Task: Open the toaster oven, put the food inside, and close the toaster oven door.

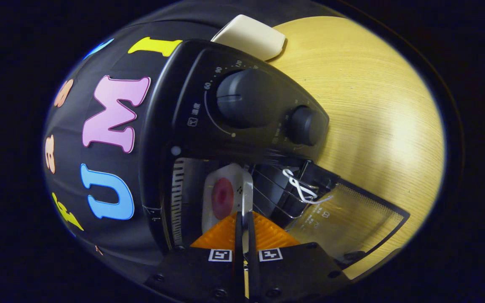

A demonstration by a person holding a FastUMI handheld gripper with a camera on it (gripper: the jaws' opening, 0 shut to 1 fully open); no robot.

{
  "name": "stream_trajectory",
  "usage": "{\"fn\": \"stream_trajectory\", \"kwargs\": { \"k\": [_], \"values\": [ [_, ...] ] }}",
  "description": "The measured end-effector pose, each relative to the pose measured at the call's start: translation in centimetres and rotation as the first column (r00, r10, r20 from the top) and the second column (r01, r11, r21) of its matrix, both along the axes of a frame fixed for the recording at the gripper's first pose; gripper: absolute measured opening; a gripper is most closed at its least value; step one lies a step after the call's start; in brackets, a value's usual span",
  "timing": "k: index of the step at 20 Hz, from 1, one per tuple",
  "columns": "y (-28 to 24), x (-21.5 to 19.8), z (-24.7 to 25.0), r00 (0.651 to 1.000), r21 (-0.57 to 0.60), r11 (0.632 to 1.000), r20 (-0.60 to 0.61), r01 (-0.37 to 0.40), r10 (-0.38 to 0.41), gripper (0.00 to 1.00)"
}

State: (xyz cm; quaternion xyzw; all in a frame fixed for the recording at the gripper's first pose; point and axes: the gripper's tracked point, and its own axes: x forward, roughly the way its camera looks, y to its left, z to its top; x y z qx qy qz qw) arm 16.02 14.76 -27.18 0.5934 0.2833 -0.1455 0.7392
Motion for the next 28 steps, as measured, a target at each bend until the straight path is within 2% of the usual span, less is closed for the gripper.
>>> {"fn": "stream_trajectory", "kwargs": {
  "k": [4,6,7,8,11,15,18,20,23,26,28],
  "values": [
    [1.1,-0.6,0.8,0.999,0.02,0.999,0.026,-0.041,0.04,0.14],
    [1.3,-1.2,1.5,0.997,0.02,0.998,0.045,-0.066,0.066,0.2],
    [1.7,-1.6,1.9,0.995,0.035,0.996,0.05,-0.084,0.082,0.38],
    [2.1,-1.9,2.4,0.993,0.052,0.994,0.06,-0.101,0.098,0.39],
    [3.1,-3.6,2.7,0.982,0.05,0.982,0.067,-0.182,0.179,0.99],
    [3.3,-7.6,3.6,0.966,0.007,0.967,0.058,-0.253,0.252,0.98],
    [3.6,-9.8,3.7,0.936,-0.097,0.934,0.052,-0.343,0.349,0.98],
    [3.5,-11.1,3.3,0.908,-0.181,0.896,0.028,-0.406,0.417,0.98],
    [3.7,-12.5,3.5,0.86,-0.308,0.819,0.002,-0.485,0.51,0.98],
    [4.0,-13.3,4.2,0.83,-0.413,0.755,-0.002,-0.509,0.558,0.98],
    [3.9,-13.8,4.6,0.808,-0.496,0.695,-0.021,-0.52,0.589,0.99]
  ]
}}
